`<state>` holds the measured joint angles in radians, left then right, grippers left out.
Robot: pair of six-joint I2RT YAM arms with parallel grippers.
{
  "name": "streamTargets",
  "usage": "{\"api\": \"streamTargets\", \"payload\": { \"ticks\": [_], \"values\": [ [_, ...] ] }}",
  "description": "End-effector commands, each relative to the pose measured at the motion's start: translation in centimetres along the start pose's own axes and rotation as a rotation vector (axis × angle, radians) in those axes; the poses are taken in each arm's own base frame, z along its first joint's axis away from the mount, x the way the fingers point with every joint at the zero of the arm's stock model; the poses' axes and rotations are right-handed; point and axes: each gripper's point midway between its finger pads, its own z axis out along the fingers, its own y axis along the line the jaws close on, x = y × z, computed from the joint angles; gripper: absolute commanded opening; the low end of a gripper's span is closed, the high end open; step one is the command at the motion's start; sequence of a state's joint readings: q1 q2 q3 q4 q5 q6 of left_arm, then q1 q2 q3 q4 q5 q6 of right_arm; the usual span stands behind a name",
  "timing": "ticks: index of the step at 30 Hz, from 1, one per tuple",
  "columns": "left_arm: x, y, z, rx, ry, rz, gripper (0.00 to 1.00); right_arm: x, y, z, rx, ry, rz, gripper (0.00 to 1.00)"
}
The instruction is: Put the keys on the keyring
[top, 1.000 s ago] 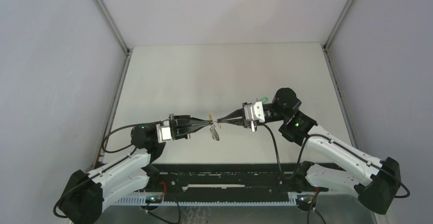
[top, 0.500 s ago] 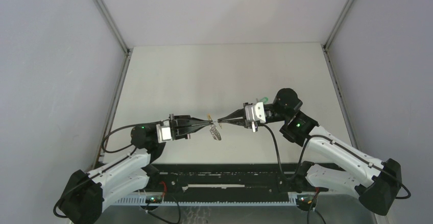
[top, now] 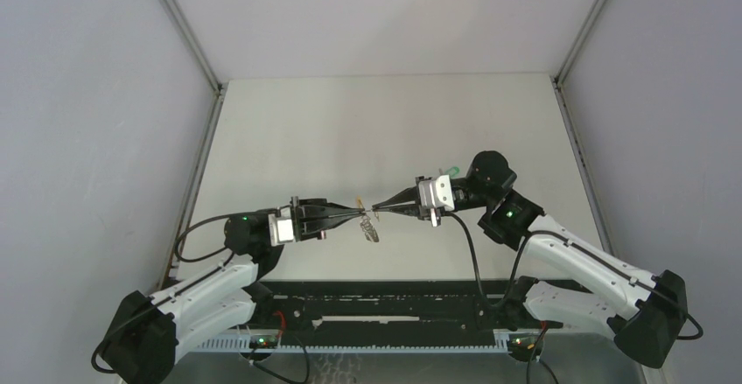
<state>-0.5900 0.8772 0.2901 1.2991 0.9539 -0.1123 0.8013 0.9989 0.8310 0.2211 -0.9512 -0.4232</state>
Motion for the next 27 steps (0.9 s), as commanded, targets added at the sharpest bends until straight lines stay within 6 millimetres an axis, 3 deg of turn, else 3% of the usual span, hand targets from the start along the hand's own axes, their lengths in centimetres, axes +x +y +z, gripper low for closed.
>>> {"api": "streamTargets", "payload": {
  "ticks": [1,27],
  "values": [
    [-3.89,0.97,1.05,0.007,-0.098,0.129,0.00,-2.05,-0.40,0.29,-0.009,-0.047,-0.044,0.00],
    [-3.84,1.05,0.89,-0.006,-0.099,0.143,0.00,-2.31,-0.20,0.06,-0.003,-0.031,-0.038,0.00]
  ]
}}
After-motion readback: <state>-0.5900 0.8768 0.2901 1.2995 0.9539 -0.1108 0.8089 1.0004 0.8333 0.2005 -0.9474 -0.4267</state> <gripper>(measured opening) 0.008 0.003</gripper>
